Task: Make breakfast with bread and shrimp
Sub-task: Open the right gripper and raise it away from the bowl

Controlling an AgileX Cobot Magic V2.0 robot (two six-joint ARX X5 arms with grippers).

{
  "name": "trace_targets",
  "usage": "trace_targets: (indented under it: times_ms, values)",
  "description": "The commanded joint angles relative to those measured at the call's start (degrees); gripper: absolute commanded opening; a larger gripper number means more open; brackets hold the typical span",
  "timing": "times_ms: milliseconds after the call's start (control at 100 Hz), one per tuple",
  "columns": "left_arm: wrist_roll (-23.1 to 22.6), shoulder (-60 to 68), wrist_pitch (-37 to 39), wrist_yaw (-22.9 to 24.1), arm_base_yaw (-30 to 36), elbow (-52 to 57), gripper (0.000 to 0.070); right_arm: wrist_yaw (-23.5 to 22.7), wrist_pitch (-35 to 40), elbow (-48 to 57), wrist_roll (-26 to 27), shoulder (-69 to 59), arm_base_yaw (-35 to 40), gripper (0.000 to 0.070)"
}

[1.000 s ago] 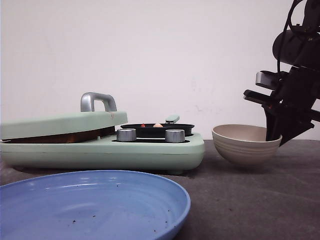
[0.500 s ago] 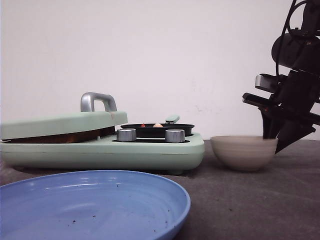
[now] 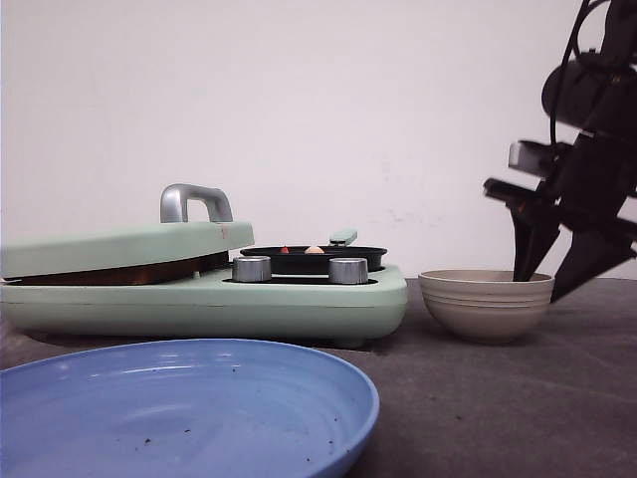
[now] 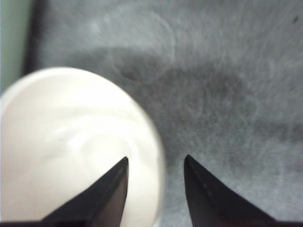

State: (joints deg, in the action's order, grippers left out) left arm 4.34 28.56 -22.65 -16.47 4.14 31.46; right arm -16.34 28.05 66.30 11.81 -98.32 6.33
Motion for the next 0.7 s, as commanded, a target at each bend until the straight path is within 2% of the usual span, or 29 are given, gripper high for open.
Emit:
trace_targets:
  times_ms: [0, 550, 600, 690]
  values:
    - [-0.7, 0.2, 0.3, 0.0, 0.0, 0.7, 0.0312, -0.1, -0.3, 1.4, -0.7, 2.2, 0.0, 0.0228]
    - [-0.3, 0.2, 0.4, 0.0, 0.0, 0.7, 0.0304, -0.5, 4.9, 1.4, -0.5, 27.7, 0.3, 0.0225]
    - [-0.2, 0.2, 0.4, 0.0, 0.0, 0.7, 0.0255, -0.7, 5.1, 1.4, -0.5, 30.2, 0.3, 0.0222]
    - [-0.2, 0.2, 0.4, 0.0, 0.0, 0.7, 0.0065, -0.6, 5.2, 1.4, -0.5, 34.2, 0.7, 0.0139]
